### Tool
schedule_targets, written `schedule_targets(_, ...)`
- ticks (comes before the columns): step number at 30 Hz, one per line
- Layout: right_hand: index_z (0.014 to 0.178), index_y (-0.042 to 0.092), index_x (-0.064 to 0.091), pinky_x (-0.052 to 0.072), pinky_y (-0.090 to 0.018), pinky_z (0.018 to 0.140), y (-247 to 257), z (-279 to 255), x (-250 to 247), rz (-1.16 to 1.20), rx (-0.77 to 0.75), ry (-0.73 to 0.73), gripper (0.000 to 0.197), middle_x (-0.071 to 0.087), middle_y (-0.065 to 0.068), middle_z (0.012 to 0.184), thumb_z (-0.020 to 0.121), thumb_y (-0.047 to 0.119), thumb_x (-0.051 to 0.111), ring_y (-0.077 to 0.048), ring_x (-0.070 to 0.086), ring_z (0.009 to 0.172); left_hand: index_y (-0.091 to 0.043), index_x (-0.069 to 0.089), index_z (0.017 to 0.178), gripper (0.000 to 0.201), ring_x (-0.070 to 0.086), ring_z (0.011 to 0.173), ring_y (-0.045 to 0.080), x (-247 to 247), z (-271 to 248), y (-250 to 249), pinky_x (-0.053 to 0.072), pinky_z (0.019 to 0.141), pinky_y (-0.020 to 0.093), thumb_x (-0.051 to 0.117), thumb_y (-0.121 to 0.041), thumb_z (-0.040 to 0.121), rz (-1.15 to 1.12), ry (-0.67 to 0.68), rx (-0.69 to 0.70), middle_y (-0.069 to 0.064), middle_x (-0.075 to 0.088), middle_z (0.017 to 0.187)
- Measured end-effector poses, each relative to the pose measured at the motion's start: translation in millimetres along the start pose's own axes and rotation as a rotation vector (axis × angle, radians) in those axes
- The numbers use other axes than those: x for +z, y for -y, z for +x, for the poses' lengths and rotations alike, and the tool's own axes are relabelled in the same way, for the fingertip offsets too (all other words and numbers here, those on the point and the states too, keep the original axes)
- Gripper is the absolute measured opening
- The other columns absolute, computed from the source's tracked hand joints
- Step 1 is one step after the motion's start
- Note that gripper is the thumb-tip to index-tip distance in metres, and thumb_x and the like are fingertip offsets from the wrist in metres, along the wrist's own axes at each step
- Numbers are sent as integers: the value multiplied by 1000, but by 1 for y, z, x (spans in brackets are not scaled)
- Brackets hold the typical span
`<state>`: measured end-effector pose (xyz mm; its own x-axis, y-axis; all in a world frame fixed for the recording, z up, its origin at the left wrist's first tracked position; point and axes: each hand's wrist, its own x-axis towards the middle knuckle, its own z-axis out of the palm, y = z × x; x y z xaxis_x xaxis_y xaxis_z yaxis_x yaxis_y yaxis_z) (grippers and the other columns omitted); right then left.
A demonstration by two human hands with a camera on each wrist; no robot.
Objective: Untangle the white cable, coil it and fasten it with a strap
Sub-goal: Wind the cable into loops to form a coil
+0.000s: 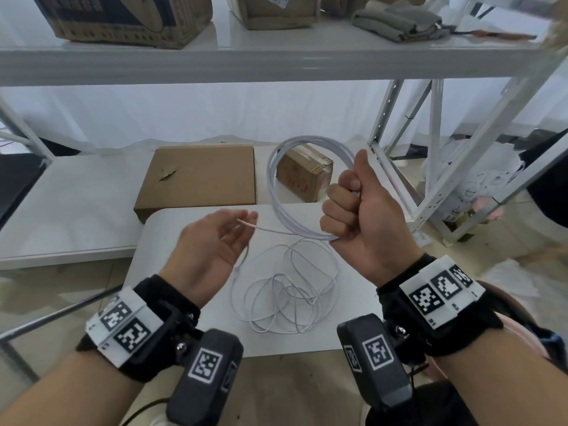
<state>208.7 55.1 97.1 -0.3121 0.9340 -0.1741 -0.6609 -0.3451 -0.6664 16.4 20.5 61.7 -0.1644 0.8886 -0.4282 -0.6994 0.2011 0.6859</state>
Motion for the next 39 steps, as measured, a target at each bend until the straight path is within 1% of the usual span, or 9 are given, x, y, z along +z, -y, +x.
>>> schedule_targets(6,62,24,31,12,-19,34,11,0,0,-19,-23,-6,49,16,9,48,101,51,39,-9,5,45,-4,60,84,15,60,57,7,-13,14,-27,47,51,13,53,2,96,-93,-124,92,6,63,84)
schedule_targets(13,60,24,31,10,-20,36,18,-1,-3,-74,-56,-25,50,9,7,55,101,51,40,-9,5,46,-7,59,114,18,51,52,4,-10,15,-32,38,44,15,49,-2,101,163,-105,204,4,69,96)
schedule_targets(17,58,23,35,9,-20,38,15,-3,-3,-176,-10,36,47,15,9,49,94,52,47,-9,6,44,-24,57,111,25,38,48,8,-10,10,-26,34,45,21,42,-5,104,598,-45,421,0,75,91)
schedule_targets(21,62,23,32,9,-20,38,9,-6,0,-269,38,126,44,17,10,49,90,53,47,-9,6,45,-31,62,116,31,50,42,3,-18,8,-20,39,45,19,48,-8,100,1495,60,435,-10,75,82)
schedule_targets(23,65,22,29,9,-20,39,5,-7,2,-311,56,150,43,16,9,50,91,51,46,-8,7,44,-30,67,111,34,62,66,1,-22,8,-13,47,58,18,50,-6,95,1785,132,269,-8,75,90)
schedule_targets(26,68,21,25,12,-18,39,-1,-8,3,-383,84,156,44,16,7,52,91,50,48,-7,10,43,-31,72,100,31,64,91,18,-27,8,-9,49,77,29,51,-11,90,1978,71,250,-2,73,101)
schedule_targets(30,67,19,32,12,-18,40,-3,-9,2,-437,103,168,42,17,7,53,89,50,51,-6,12,41,-17,68,87,21,61,78,22,-27,9,-14,41,62,30,49,-23,93,2059,-1,314,2,67,82)
schedule_targets(34,67,19,33,10,-19,42,-4,-9,3,-469,129,183,42,17,6,53,87,50,52,-6,12,42,-9,66,81,36,60,75,24,-21,6,-14,42,62,32,43,-31,98,1975,-25,261,6,68,80)
schedule_targets(39,65,19,33,11,-18,40,4,-11,2,-492,170,202,42,18,7,52,87,50,52,-7,10,43,-19,64,94,20,60,70,20,-19,13,-27,44,60,29,56,-36,99,1277,-136,239,5,68,91)
